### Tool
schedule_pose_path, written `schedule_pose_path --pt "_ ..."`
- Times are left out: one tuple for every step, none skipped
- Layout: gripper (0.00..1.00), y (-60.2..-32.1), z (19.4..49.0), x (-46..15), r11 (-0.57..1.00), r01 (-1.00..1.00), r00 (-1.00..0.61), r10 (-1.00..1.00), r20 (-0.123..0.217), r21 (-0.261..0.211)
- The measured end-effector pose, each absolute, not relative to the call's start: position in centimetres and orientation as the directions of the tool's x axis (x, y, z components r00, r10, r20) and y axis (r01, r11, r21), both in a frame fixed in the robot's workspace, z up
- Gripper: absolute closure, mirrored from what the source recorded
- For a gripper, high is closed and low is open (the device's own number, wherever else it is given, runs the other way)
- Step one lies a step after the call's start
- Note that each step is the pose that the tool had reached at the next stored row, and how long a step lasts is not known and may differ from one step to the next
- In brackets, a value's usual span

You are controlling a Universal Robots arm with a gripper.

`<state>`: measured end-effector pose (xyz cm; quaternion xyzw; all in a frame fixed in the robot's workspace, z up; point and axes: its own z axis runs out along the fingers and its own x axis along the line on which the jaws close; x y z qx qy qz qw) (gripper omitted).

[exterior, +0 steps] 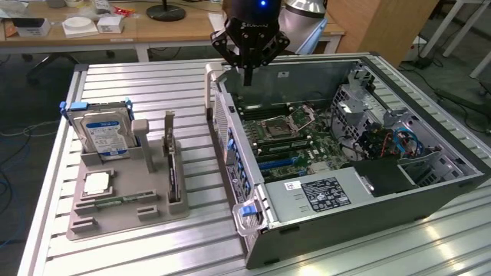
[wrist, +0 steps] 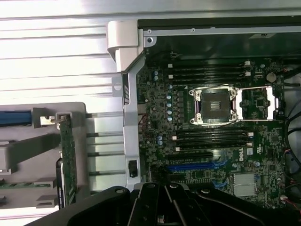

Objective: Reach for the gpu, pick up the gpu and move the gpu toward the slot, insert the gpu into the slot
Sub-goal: 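Reach for the gpu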

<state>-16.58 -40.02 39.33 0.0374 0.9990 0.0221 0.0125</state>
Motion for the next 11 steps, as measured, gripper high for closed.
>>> schedule_pose_path --pt "0.9 -40.03 39.33 -16.68 0.996 0.074 -0.997 0.075 -0.023 0.045" --pt "0.9 -40.03 39.33 -16.77 0.996 0.074 -0.997 0.075 -0.023 0.045" --pt "0.9 -40.03 39.32 -16.84 0.996 0.074 -0.997 0.075 -0.023 0.045" --pt "0.9 -40.03 39.32 -16.91 0.996 0.074 -0.997 0.075 -0.023 0.045" --pt "0.9 -40.04 39.33 -16.98 0.996 0.074 -0.997 0.075 -0.023 0.045" --pt "0.9 -40.04 39.33 -17.06 0.996 0.074 -0.997 0.075 -0.023 0.045" --pt "0.9 -40.04 39.33 -17.14 0.996 0.074 -0.997 0.075 -0.023 0.045" --pt "0.9 -40.04 39.33 -17.22 0.996 0.074 -0.997 0.075 -0.023 0.045" --pt "0.9 -40.05 39.33 -17.3 0.996 0.074 -0.997 0.075 -0.023 0.045" --pt "0.9 -40.05 39.33 -17.38 0.996 0.074 -0.997 0.075 -0.023 0.045" --pt "0.9 -40.05 39.33 -17.46 0.996 0.074 -0.997 0.075 -0.023 0.045"
